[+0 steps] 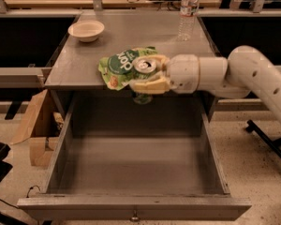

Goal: Place green can into top drawer

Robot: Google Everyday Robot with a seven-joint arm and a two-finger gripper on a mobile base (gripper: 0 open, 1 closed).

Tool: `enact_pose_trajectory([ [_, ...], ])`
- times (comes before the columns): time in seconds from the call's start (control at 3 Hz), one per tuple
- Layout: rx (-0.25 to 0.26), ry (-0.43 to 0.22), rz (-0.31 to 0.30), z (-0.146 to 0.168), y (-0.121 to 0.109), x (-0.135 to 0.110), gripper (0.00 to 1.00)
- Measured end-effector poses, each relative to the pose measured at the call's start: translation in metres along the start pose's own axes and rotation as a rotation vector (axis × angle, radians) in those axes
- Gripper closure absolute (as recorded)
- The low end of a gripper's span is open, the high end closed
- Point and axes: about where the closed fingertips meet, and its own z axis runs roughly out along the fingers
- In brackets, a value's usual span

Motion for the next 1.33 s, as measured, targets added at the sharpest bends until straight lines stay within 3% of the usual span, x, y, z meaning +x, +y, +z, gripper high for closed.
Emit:
enact_pose_trajectory([
  [0.33,0.000,0.054,0.061,0.032,0.035,0.037,1.00],
  [0.67,-0.035,0.087,0.086,0.067,0.062,0.086,1.00],
  [1.33,-0.067,0.085,0.119,0.130,0.079,0.184,1.00],
])
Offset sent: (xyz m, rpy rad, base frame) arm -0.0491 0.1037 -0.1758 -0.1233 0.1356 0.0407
